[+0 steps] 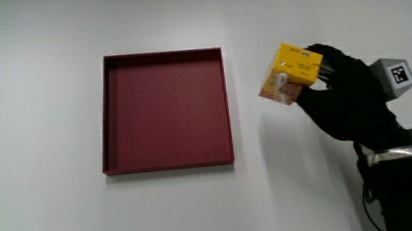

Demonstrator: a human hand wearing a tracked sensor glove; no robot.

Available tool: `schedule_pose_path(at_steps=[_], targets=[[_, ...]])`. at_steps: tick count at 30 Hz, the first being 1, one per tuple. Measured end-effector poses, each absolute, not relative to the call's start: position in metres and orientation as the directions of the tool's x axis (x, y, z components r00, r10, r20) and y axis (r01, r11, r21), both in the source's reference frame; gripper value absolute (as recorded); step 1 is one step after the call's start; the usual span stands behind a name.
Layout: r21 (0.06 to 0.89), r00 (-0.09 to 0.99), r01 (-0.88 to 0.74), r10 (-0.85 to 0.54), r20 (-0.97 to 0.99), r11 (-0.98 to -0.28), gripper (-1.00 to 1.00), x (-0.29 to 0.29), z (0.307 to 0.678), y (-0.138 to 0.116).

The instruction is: Place ice redtea

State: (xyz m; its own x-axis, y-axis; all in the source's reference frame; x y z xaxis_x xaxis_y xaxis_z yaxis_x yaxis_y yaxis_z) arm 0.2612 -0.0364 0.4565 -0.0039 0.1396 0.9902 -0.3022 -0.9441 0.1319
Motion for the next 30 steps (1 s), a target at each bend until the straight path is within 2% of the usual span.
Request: schedule_pose_path(at_steps=[9, 20, 22, 29, 30], targets=[[0.203, 0.042, -0.216, 0.198, 0.979, -0.955, 0.0, 0.302, 0.496, -0.028], [0.269, 0.011, -0.195, 0.272, 0.962, -0.943, 0.0, 0.316, 0.539, -0.019], [0.277, -0.037, -0.204, 0.29, 0.956, -0.939, 0.0, 0.318, 0.549, -0.017], [0.27, -0.078, -0.213, 0.292, 0.953, -0.939, 0.0, 0.315, 0.549, -0.015], [0.274, -0.069, -0.21, 0.294, 0.953, -0.938, -0.05, 0.317, 0.553, -0.014]])
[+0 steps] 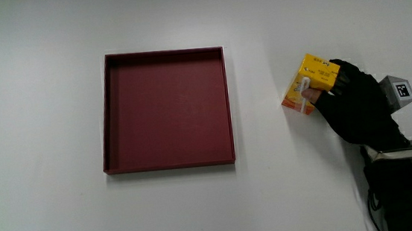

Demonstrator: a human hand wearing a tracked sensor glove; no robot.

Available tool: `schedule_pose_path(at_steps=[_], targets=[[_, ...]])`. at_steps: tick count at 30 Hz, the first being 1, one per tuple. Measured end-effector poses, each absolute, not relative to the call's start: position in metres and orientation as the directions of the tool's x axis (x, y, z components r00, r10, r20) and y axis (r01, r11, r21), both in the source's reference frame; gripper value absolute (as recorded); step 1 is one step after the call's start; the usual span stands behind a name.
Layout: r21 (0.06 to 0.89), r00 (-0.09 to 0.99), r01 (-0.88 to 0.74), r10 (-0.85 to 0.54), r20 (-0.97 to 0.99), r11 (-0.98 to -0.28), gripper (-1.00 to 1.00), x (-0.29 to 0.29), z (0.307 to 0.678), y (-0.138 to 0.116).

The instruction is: Place ice redtea

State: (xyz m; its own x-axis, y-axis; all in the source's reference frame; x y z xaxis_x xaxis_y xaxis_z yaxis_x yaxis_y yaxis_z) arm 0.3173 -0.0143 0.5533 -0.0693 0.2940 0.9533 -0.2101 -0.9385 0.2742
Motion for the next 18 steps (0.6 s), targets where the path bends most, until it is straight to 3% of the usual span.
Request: schedule_pose_path(at_steps=[12, 18], targets=[[0.272, -0.086, -0.203, 0.294, 0.952, -0.941, -0.62, 0.312, 0.55, -0.01], [0.262, -0.035, -0.147, 0.269, 0.962, -0.954, -0.9, 0.317, 0.55, 0.005]])
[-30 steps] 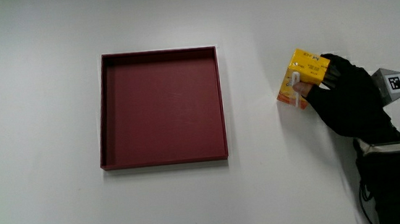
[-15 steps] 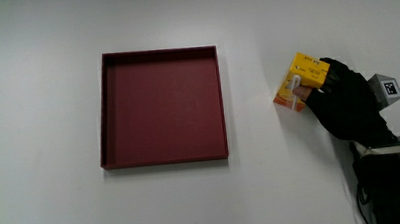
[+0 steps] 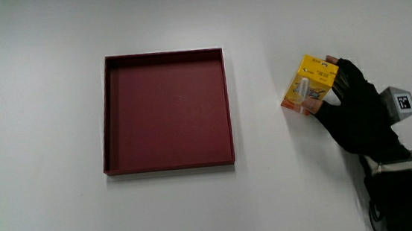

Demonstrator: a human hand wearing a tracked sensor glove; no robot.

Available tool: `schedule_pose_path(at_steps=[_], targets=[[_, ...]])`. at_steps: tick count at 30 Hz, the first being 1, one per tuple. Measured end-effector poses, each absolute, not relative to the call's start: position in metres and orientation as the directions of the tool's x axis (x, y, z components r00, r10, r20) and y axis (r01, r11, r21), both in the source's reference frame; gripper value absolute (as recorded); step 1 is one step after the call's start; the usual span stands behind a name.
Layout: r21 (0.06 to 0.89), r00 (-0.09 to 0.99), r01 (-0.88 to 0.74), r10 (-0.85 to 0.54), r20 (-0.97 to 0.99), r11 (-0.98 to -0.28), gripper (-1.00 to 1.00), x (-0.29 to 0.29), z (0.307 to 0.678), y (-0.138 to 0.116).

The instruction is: Place ice redtea

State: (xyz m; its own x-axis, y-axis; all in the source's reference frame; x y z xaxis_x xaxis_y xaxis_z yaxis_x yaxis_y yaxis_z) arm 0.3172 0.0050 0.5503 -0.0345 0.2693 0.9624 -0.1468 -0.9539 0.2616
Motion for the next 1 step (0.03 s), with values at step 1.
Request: schedule_pose_path(at_steps=[1], targets=[[0.261, -0.021, -0.126, 0.265, 0.964, -0.957, -0.95, 0.3137, 0.5429, 0.0103]])
